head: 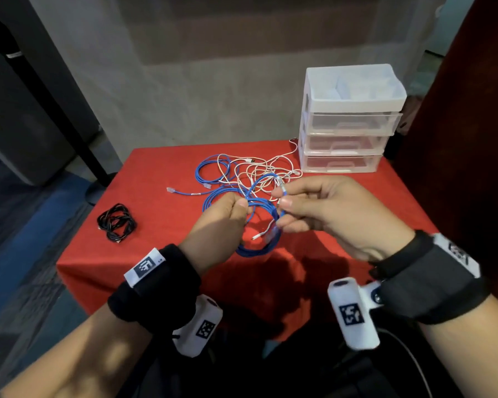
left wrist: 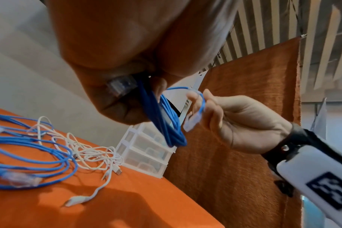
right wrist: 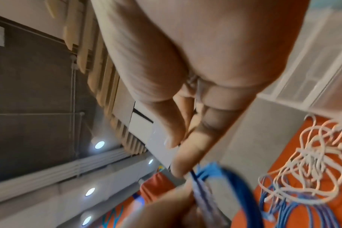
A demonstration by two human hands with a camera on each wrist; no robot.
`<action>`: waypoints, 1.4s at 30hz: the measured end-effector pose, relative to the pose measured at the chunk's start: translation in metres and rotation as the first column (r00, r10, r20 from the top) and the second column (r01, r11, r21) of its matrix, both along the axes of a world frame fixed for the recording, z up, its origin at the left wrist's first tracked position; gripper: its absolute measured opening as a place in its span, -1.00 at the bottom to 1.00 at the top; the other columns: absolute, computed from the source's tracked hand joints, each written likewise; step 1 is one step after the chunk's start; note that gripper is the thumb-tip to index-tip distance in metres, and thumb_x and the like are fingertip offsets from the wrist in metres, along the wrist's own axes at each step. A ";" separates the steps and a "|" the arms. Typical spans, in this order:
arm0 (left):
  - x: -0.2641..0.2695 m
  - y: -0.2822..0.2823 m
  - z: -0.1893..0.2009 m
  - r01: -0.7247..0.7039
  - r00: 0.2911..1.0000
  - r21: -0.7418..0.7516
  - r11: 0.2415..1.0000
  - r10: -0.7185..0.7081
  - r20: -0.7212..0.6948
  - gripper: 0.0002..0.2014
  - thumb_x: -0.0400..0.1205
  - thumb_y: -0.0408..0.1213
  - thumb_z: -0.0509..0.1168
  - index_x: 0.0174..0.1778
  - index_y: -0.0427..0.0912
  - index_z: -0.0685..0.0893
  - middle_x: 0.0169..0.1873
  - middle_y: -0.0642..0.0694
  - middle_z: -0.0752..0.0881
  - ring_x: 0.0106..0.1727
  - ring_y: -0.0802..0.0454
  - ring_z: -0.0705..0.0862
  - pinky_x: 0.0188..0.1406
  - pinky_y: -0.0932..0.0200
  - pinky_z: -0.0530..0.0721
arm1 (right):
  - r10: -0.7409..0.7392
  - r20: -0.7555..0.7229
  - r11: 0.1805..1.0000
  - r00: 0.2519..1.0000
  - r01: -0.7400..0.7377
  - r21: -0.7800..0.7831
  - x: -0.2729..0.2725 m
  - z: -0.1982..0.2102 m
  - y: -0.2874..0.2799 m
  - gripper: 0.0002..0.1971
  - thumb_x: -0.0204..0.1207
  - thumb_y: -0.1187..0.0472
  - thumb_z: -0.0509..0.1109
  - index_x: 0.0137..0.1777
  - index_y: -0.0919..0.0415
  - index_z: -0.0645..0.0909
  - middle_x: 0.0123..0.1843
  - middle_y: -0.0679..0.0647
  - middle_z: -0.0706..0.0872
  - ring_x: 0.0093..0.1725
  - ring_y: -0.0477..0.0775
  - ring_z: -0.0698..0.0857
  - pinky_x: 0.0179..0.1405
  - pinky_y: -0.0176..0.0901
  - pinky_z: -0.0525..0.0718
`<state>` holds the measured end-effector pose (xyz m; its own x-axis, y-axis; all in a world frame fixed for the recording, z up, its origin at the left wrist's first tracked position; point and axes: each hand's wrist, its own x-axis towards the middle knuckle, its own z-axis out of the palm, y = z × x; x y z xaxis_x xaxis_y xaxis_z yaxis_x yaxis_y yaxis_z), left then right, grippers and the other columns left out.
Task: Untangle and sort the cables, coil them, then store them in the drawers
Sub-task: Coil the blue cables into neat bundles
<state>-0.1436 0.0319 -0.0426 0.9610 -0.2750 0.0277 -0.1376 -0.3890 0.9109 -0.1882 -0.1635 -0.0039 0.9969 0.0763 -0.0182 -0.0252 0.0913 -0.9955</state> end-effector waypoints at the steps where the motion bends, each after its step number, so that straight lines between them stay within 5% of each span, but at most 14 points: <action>1: -0.001 -0.004 -0.001 -0.020 1.000 -0.015 1.000 0.020 -0.007 -0.72 0.65 0.06 0.09 -0.27 0.03 0.55 -0.48 0.18 0.56 -0.38 0.03 0.50 -0.12 -0.23 0.66 | -0.026 0.006 1.000 1.000 0.026 0.014 -0.001 -0.002 0.008 -0.81 0.56 0.51 0.47 0.15 0.53 0.68 -0.26 0.25 0.74 -0.36 0.06 0.81 -0.36 -0.22 0.80; 7: -0.011 -0.018 0.009 -0.056 0.990 -0.293 0.955 0.015 -0.141 -0.69 0.86 -0.22 0.05 -0.23 -0.11 0.44 -0.51 0.13 0.44 -0.58 0.22 0.33 -0.58 0.38 0.34 | -0.223 0.386 0.859 0.895 0.368 -0.356 0.001 -0.025 0.024 -0.83 0.44 0.30 0.63 -0.14 0.15 0.67 -0.37 -0.05 0.63 -0.38 -0.06 0.46 -0.35 -0.05 0.50; 9: -0.016 -0.019 0.018 -0.029 0.992 -0.342 0.939 -0.016 -0.129 -0.69 0.87 -0.24 0.01 -0.22 -0.12 0.38 -0.56 0.16 0.40 -0.55 0.17 0.27 -0.59 0.37 0.30 | -0.275 0.464 0.833 0.842 0.450 -0.322 0.000 -0.026 0.024 -0.80 0.43 0.28 0.62 -0.12 0.11 0.63 -0.30 -0.05 0.59 -0.36 -0.04 0.45 -0.33 0.01 0.50; 12: -0.019 -0.018 0.026 -0.013 0.992 -0.402 0.916 -0.040 -0.123 -0.68 0.87 -0.24 -0.01 -0.21 -0.14 0.43 -0.55 0.13 0.32 -0.57 0.20 0.22 -0.35 0.12 0.31 | -0.307 0.562 0.753 0.769 0.557 -0.351 0.002 -0.022 0.020 -0.75 0.39 0.22 0.66 -0.07 0.02 0.64 -0.21 0.04 0.52 -0.37 -0.07 0.45 -0.31 -0.15 0.51; 16: -0.021 -0.015 0.030 0.001 0.985 -0.467 0.884 -0.081 -0.152 -0.73 0.87 -0.20 0.03 -0.07 -0.22 0.50 -0.49 0.07 0.29 -0.55 0.19 0.20 -0.24 -0.01 0.30 | -0.196 0.346 0.924 0.918 0.291 -0.249 0.004 -0.015 0.016 -0.62 0.52 0.34 0.56 0.27 0.01 0.63 -0.11 0.22 0.71 -0.46 -0.09 0.47 -0.46 -0.18 0.47; 18: -0.023 -0.014 0.032 0.016 0.981 -0.495 0.869 -0.110 -0.160 -0.73 0.86 -0.20 0.04 -0.08 -0.21 0.50 -0.46 0.04 0.26 -0.56 0.19 0.24 -0.25 0.00 0.36 | -0.066 0.207 0.989 0.976 0.091 -0.113 0.001 -0.009 0.014 -0.66 0.61 0.39 0.46 0.34 0.13 0.61 -0.07 0.37 0.78 -0.37 0.16 0.58 -0.55 -0.20 0.49; 20: -0.024 -0.011 0.034 0.024 0.975 -0.548 0.836 -0.140 -0.170 -0.76 0.86 -0.21 0.04 -0.04 -0.25 0.48 -0.45 0.02 0.25 -0.58 0.20 0.26 -0.28 0.04 0.38 | 0.034 0.153 0.993 0.988 -0.017 -0.113 -0.001 -0.005 0.011 -0.78 0.69 0.37 0.40 0.30 0.24 0.63 -0.19 0.29 0.78 -0.35 0.23 0.60 -0.59 -0.18 0.53; 22: -0.023 -0.007 0.038 0.005 0.969 -0.605 0.796 -0.154 -0.195 -0.76 0.85 -0.20 0.06 -0.04 -0.22 0.51 -0.45 0.03 0.23 -0.56 0.19 0.21 -0.31 0.11 0.43 | 0.096 0.168 0.985 0.981 -0.070 -0.158 -0.004 -0.005 0.009 -0.86 0.71 0.28 0.39 0.18 0.34 0.64 -0.29 0.19 0.69 -0.48 0.09 0.56 -0.55 -0.11 0.57; 25: -0.012 0.003 0.048 -0.071 0.948 -0.704 0.706 -0.173 -0.268 -0.77 0.84 -0.19 0.07 -0.05 -0.18 0.53 -0.47 0.06 0.24 -0.59 0.22 0.19 -0.42 0.25 0.47 | 0.133 0.186 0.978 0.974 -0.099 -0.184 -0.008 -0.009 0.009 -0.79 0.69 0.15 0.40 0.02 0.33 0.64 -0.32 0.23 0.58 -0.48 0.14 0.50 -0.38 0.07 0.57; 28: 0.001 0.021 0.060 -0.157 0.918 -0.797 0.583 -0.211 -0.336 -0.76 0.82 -0.18 0.09 -0.10 -0.18 0.53 -0.48 0.09 0.24 -0.62 0.24 0.21 -0.52 0.32 0.41 | 0.116 0.218 0.968 0.969 -0.061 -0.242 -0.013 -0.014 0.007 -0.80 0.72 0.21 0.38 0.01 0.40 0.64 -0.30 0.23 0.58 -0.45 0.13 0.50 -0.40 -0.03 0.58; 31: 0.002 0.024 0.059 -0.152 0.941 -0.766 0.624 -0.145 -0.305 -0.75 0.83 -0.19 0.08 -0.10 -0.18 0.54 -0.47 0.08 0.25 -0.61 0.23 0.20 -0.52 0.31 0.42 | 0.122 0.193 0.974 0.974 -0.079 -0.214 -0.015 -0.016 0.007 -0.86 0.73 0.32 0.35 0.05 0.41 0.68 -0.29 0.18 0.69 -0.47 0.09 0.49 -0.50 -0.13 0.59; 36: 0.001 0.015 0.049 -0.168 0.978 -0.706 0.688 0.028 -0.205 -0.71 0.86 -0.21 0.05 -0.11 -0.19 0.57 -0.51 0.08 0.31 -0.59 0.21 0.23 -0.47 0.26 0.50 | 0.077 0.162 0.980 0.984 -0.044 -0.195 -0.016 -0.023 0.010 -0.87 0.67 0.33 0.42 0.08 0.32 0.80 -0.26 0.18 0.75 -0.28 0.04 0.68 -0.30 -0.13 0.67; 40: -0.002 0.001 0.036 -0.237 0.968 -0.623 0.746 0.233 -0.089 -0.70 0.88 -0.21 0.01 -0.09 -0.17 0.57 -0.57 0.15 0.40 -0.60 0.24 0.30 -0.40 0.21 0.50 | 0.159 -0.006 0.970 0.987 -0.155 0.186 -0.021 -0.023 0.020 -0.75 0.56 0.40 0.43 0.13 0.61 0.62 -0.20 0.32 0.76 -0.32 0.06 0.75 -0.31 -0.19 0.77; 42: -0.005 -0.007 0.031 -0.246 0.960 -0.612 0.752 0.275 -0.048 -0.69 0.88 -0.22 -0.01 -0.07 -0.16 0.56 -0.56 0.18 0.41 -0.57 0.25 0.31 -0.34 0.16 0.48 | 0.179 -0.028 0.946 0.983 -0.165 0.278 -0.023 -0.019 0.028 -0.84 0.54 0.43 0.43 0.05 0.54 0.63 -0.17 0.33 0.79 -0.31 0.06 0.78 -0.28 -0.20 0.80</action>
<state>-0.1491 0.0249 -0.0120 0.9868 0.0741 0.1439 -0.1567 0.2154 0.9639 -0.2108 -0.1355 -0.0231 0.9664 0.2561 -0.0238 -0.1154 0.3493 -0.9299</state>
